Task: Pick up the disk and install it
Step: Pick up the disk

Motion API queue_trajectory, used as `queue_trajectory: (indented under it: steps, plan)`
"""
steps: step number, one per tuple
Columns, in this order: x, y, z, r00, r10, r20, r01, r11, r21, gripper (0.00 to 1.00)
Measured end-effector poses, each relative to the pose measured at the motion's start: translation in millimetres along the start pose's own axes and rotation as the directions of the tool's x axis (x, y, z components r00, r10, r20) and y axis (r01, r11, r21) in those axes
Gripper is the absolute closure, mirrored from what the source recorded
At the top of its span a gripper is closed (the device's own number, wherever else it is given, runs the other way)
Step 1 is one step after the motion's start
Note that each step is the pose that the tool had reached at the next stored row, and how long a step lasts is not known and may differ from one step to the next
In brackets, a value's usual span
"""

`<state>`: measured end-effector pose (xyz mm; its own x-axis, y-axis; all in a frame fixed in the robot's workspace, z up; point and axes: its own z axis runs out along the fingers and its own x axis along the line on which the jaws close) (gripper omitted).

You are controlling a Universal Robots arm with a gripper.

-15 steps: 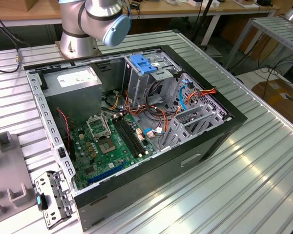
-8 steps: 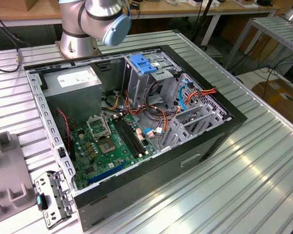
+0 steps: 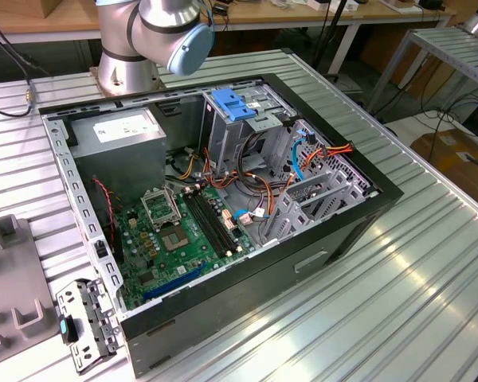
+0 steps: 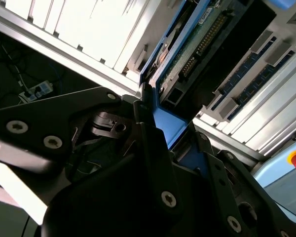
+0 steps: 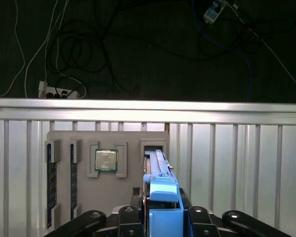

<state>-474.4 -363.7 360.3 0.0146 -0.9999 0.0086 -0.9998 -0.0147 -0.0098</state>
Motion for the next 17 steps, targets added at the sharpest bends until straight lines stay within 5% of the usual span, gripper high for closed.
queue_trajectory:
  steps: [17]
  plan:
    - [0.1, -0.1, -16.2, 1.0000, 0.000, 0.0000, 0.000, 1.0000, 0.0000, 0.63]
